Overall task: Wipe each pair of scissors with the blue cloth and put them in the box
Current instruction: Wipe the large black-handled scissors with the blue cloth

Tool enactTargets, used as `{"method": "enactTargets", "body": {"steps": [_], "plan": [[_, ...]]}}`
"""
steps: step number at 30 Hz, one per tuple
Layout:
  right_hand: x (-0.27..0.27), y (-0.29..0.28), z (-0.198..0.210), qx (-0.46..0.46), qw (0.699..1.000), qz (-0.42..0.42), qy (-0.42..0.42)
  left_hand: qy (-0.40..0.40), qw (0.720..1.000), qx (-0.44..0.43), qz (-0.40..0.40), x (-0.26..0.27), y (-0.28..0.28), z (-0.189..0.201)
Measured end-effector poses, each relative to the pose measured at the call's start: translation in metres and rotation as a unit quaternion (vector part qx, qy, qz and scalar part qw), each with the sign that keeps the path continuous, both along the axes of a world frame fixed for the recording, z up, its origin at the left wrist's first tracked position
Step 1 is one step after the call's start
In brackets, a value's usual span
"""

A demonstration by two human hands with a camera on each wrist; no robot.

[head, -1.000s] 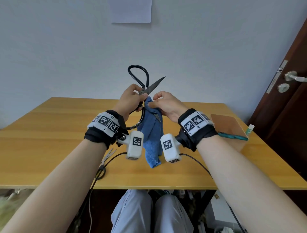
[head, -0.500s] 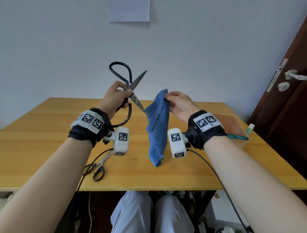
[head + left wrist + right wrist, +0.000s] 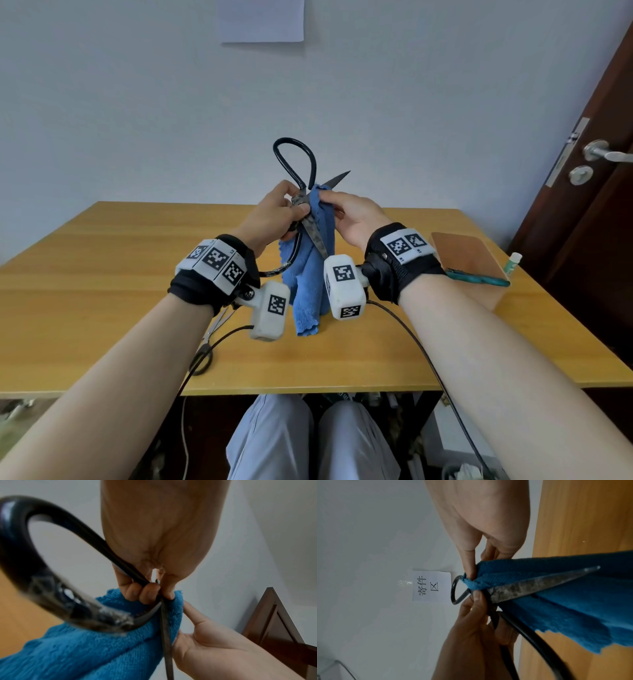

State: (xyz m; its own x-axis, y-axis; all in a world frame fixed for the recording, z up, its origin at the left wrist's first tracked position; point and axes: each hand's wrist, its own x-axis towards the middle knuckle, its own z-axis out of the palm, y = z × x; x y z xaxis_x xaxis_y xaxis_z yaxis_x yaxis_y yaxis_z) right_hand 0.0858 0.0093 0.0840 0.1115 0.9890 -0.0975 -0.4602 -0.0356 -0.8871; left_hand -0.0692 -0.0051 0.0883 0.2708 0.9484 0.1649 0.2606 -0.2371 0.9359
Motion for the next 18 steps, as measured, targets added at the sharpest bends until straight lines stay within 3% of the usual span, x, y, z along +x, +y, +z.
{"method": "enactTargets", "body": {"steps": [14,18], "plan": [[0.037,0.005,0.011,-0.008,0.979,-0.178,0.097,0.035,0.999,-0.002,-0.026,-0.012,-0.004,-0.002],[0.060,0.012,0.014,0.010,0.979,-0.196,0.058,0.023,1.000,-0.003,-0.005,-0.036,-0.001,-0.006]]}}
